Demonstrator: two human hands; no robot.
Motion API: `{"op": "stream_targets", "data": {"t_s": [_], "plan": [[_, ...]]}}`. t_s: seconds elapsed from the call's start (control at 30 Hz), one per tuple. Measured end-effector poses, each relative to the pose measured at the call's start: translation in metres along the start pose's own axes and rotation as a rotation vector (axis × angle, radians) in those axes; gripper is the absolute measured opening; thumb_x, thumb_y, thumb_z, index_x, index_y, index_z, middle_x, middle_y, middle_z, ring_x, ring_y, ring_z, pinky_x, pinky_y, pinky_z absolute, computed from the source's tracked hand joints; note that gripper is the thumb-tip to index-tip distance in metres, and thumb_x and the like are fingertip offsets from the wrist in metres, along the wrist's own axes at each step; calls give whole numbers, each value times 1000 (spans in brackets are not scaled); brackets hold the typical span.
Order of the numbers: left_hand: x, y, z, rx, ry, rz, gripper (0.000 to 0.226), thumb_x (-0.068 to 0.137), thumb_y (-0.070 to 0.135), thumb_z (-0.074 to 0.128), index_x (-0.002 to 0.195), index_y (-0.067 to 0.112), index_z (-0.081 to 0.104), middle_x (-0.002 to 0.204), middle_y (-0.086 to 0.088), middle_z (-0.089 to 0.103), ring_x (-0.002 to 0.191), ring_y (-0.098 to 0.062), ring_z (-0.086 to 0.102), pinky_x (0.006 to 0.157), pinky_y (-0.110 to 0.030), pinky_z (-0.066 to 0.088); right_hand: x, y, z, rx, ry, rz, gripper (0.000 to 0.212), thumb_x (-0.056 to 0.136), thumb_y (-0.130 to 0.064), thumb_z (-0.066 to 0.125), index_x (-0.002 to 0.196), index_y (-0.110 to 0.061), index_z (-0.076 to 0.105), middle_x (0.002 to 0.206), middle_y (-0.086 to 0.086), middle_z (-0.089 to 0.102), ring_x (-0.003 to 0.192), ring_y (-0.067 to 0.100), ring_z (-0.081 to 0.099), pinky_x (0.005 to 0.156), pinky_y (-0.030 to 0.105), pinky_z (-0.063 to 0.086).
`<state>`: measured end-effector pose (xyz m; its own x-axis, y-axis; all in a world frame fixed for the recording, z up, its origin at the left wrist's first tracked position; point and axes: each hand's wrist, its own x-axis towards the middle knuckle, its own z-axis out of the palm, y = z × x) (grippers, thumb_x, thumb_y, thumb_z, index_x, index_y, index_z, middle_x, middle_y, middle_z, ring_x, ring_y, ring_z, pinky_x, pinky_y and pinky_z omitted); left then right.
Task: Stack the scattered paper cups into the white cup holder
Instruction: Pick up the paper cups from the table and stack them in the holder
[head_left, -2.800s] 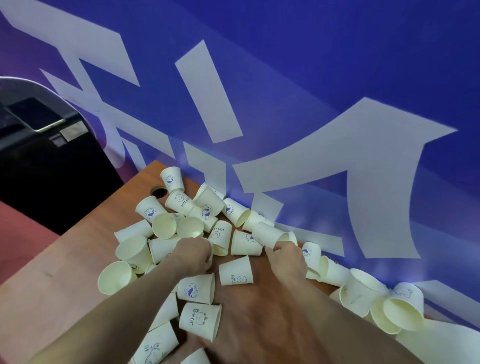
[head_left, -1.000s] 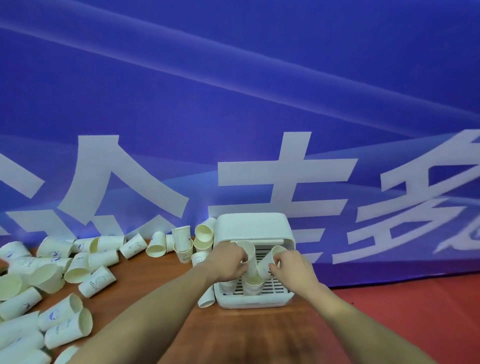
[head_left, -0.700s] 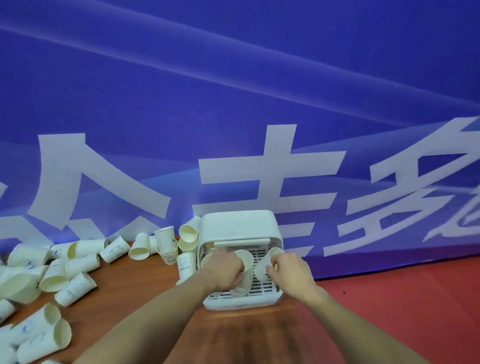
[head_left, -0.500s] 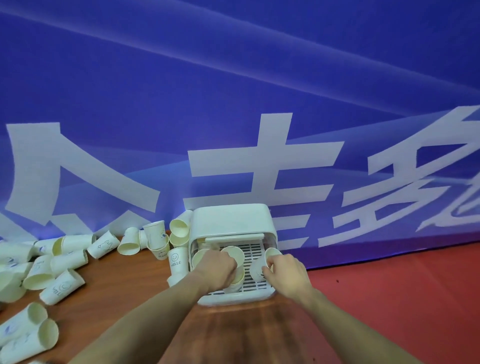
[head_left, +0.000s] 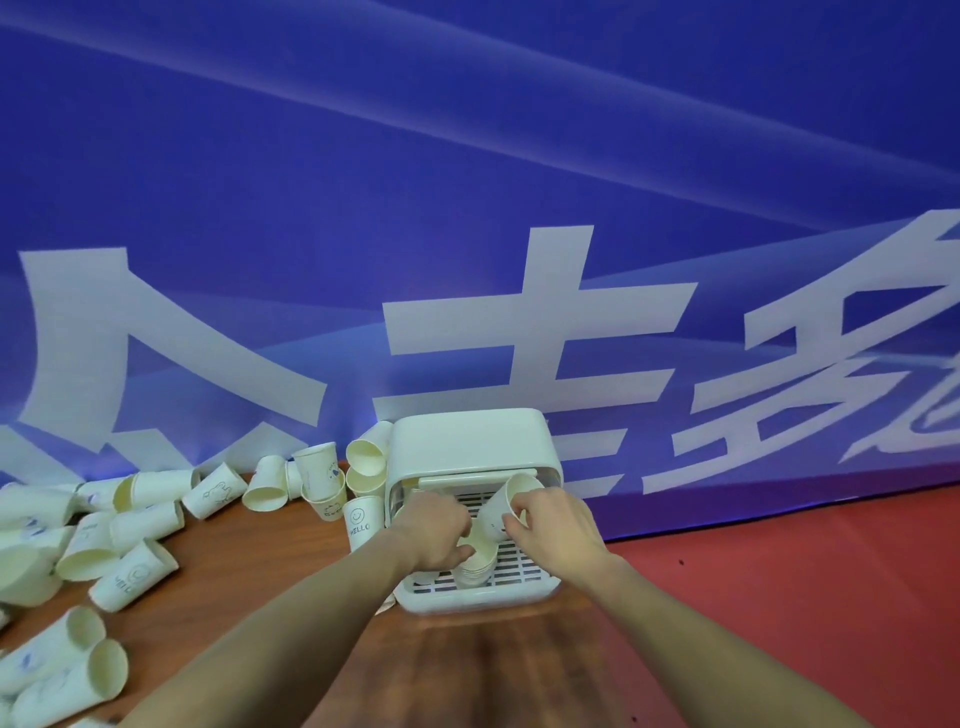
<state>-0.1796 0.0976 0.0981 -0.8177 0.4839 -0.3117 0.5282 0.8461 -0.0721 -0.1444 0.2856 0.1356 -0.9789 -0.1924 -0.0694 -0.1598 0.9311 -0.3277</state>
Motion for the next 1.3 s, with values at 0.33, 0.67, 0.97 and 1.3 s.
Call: {"op": "stream_targets", "data": {"t_s": [0.33, 0.67, 0.97, 1.3], "plan": [[-33, -29, 13, -78, 26, -96, 38, 93, 47, 51, 117, 23, 67, 111, -4, 69, 105, -26, 62, 82, -33, 46, 14, -23, 24, -199, -123, -162, 26, 93, -33, 47, 78, -14, 57, 85, 9, 65, 86, 31, 61, 71, 36, 39], [-52, -49, 37, -154, 68, -128, 45, 96, 45, 46, 134, 26, 56, 116, -8, 68, 107, -28, 62, 81, -33, 46, 29, -30, 71, -488, -291, -298, 21, 97, -19, 49, 107, -14, 66, 110, 8, 66, 103, 32, 63, 71, 33, 38], [-64, -63, 32, -141, 120, -103, 38, 97, 43, 46, 130, 25, 51, 96, -7, 70, 91, -29, 64, 66, -32, 35, 35, -37, 79, -379, -317, -259, 39, 94, -50, 51, 108, -16, 64, 112, 5, 64, 104, 28, 62, 74, 33, 38], [-95, -108, 20, -175, 168, -196, 33, 91, 48, 52, 112, 23, 53, 97, -2, 67, 92, -25, 62, 70, -33, 40, 57, -112, 50, -307, -156, -382, 37, 95, -51, 45, 99, -20, 66, 101, 4, 67, 97, 28, 63, 75, 34, 44]]}}
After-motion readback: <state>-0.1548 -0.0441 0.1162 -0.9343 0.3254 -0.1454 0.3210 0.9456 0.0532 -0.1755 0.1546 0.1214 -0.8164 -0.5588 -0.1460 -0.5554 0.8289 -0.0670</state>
